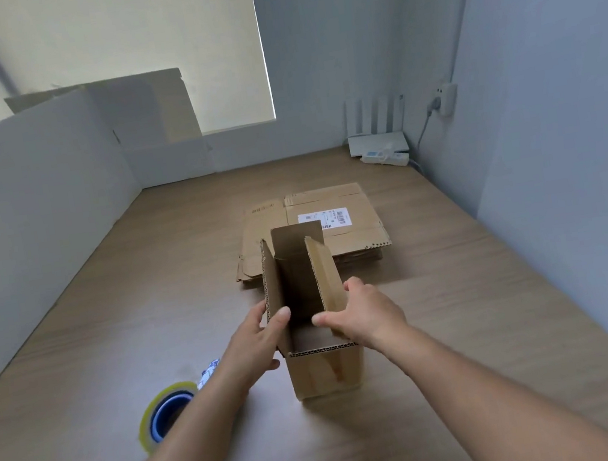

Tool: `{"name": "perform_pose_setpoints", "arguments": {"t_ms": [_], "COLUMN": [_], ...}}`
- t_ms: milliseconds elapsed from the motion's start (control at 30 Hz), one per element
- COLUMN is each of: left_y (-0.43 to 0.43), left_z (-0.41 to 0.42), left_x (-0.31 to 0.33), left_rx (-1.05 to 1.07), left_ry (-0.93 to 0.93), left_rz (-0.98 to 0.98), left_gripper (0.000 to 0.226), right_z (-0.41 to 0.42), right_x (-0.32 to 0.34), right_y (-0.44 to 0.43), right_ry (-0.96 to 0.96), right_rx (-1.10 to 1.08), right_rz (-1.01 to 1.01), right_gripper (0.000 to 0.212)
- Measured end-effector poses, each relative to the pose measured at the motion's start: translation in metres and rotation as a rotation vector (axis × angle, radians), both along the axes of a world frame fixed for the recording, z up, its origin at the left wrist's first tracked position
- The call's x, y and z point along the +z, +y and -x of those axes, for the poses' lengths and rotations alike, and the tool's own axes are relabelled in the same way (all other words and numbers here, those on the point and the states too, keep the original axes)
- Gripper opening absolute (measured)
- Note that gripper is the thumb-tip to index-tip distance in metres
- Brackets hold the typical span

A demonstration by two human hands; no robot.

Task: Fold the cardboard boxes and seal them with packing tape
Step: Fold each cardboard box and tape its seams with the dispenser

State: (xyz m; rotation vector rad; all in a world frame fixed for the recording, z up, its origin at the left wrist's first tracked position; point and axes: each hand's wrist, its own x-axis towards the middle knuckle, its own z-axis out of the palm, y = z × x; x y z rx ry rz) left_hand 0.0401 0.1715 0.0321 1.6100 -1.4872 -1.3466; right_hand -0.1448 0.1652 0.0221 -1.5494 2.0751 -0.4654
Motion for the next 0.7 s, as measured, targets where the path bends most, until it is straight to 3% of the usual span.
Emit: {"name": "perform_pose_setpoints", "arguments": {"t_ms": [67, 167, 267, 333, 533, 700], "left_y": [-0.002, -0.006, -0.007, -0.006, -0.011, -0.002], "left_z": [0.002, -0.004, -0.01, -0.012, -0.016, -0.014], "left_x": [-0.002, -0.008, -0.013, -0.014, -0.012, -0.004], "left_rx": [0.003, 0.031, 0.036, 0.041, -0.007, 0.099], "left_ry": [-0.034, -0.071, -0.062, -0.045, -0.036, 0.004], "left_rz": [0.007, 0.015, -0.003, -0.008, -0.005, -0.034], "left_gripper": [0.042, 0.041, 0.038, 0.034, 0.028, 0.024], "right_z": [-0.002, 0.009, 0.02, 0.022, 0.009, 0.007], "right_x": [0.0, -0.002, -0.013, -0.02, -0.004, 0.003], "right_y": [-0.002, -0.005, 0.0, 0.005, 0.006, 0.017], "right_ry": [-0.05, -0.375, -0.661, -0.742, -0.531, -0.48], "right_rx": [-0.026, -0.164, -0.341, -0.377, -0.268, -0.212], "right_rz": [0.039, 0.123, 0.103, 0.083, 0.157, 0.194], "right_gripper": [0.055, 0.019, 0.023, 0.026, 0.03, 0.034]}}
